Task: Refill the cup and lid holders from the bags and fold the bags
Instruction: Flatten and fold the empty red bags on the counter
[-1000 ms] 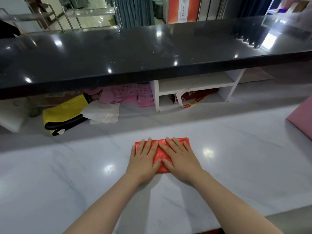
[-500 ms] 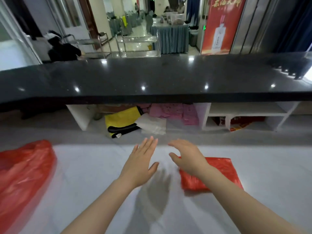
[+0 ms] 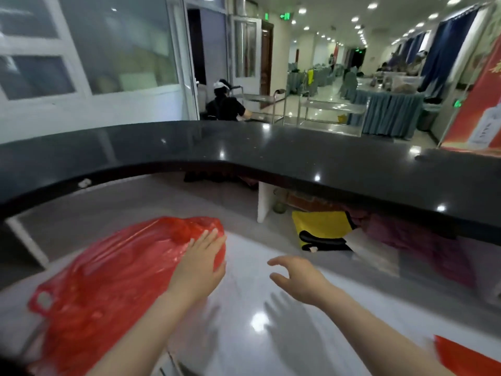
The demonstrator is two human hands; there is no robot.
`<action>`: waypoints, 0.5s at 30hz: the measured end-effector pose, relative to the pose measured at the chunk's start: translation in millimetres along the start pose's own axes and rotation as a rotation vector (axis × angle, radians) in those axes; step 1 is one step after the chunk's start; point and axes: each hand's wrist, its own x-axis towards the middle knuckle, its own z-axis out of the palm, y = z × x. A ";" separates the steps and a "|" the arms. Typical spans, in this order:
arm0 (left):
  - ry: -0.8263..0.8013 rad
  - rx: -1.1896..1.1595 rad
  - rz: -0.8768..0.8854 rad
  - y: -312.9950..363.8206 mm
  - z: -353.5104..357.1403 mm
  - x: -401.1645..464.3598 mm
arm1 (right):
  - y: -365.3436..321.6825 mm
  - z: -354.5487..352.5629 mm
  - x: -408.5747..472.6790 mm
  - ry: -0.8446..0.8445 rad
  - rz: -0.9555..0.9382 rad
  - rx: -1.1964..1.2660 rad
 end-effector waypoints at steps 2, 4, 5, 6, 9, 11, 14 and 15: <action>-0.019 0.046 -0.069 -28.9 -9.1 -4.0 | -19.7 12.1 21.3 0.007 -0.027 0.013; -0.035 0.053 -0.162 -54.3 -17.9 -10.7 | -38.7 23.3 40.8 0.004 -0.053 0.001; -0.040 0.051 -0.207 -65.5 -21.9 -14.7 | -47.9 27.8 49.5 -0.004 -0.071 -0.015; -0.047 0.054 -0.246 -75.8 -25.5 -18.8 | -56.6 31.6 58.5 -0.010 -0.092 -0.031; -0.093 0.070 -0.339 -103.8 -35.4 -31.3 | -85.2 39.0 90.9 0.022 -0.156 -0.035; -0.122 0.059 -0.399 -119.8 -39.6 -40.8 | -104.6 45.6 113.0 0.061 -0.197 -0.019; -0.158 0.028 -0.441 -130.2 -40.0 -58.6 | -125.0 62.9 142.5 0.074 -0.278 -0.055; -0.163 0.009 -0.441 -131.4 -39.2 -64.5 | -130.2 68.3 151.7 0.060 -0.271 -0.077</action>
